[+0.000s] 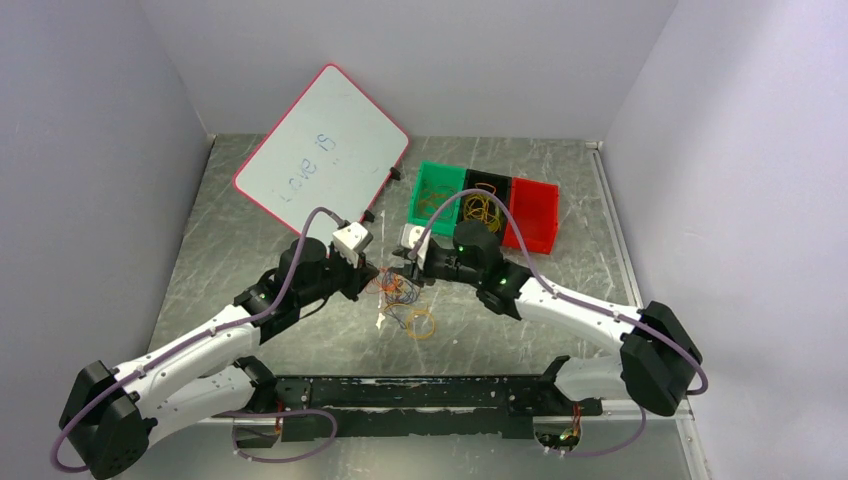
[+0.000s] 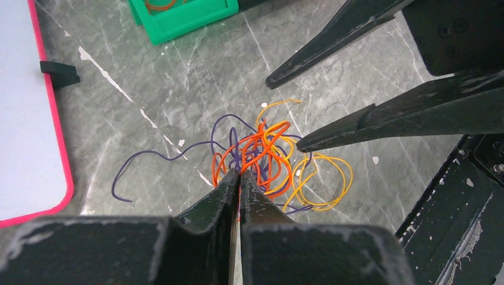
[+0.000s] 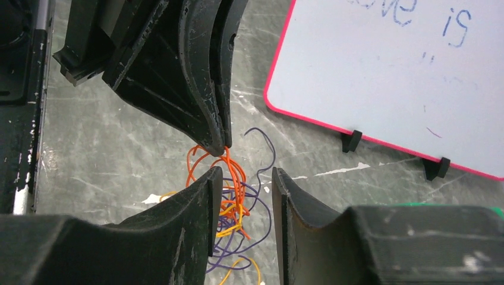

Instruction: Untangle the cables

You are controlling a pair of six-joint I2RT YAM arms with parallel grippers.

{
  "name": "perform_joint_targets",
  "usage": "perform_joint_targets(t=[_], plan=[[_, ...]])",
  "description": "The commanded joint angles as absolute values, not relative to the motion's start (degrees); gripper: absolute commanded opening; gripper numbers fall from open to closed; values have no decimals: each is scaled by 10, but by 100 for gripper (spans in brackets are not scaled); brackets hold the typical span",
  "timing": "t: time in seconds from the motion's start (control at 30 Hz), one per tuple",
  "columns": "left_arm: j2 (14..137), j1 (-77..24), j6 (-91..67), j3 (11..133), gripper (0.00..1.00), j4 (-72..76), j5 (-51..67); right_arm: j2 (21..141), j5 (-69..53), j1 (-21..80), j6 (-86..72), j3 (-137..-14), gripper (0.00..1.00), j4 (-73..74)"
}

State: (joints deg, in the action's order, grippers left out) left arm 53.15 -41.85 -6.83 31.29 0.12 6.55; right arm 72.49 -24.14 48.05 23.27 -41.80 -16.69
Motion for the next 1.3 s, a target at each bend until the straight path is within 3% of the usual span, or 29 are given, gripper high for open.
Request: perform_joint_targets(t=[0.0, 0.3, 0.53, 0.67, 0.87, 0.97, 1.03, 1.27], plan=[[527, -422, -61, 327, 7, 3, 88, 740, -261, 478, 250, -441, 39, -151], [530, -422, -59, 327, 7, 5, 85, 758, -270, 478, 248, -449, 41, -125], [528, -421, -59, 324, 7, 12, 91, 777, -256, 478, 248, -460, 35, -122], [526, -422, -59, 322, 7, 14, 93, 790, -257, 477, 246, -468, 29, -120], [518, -421, -62, 319, 8, 12, 84, 784, -251, 478, 229, -475, 8, -120], [507, -422, -70, 313, 13, 17, 71, 768, -240, 478, 206, -478, 0, -115], [498, -421, -79, 308, 19, 20, 66, 754, -233, 479, 186, -478, 0, -111], [441, -421, -115, 289, 55, 45, 56, 690, -186, 486, 79, -477, 0, -106]])
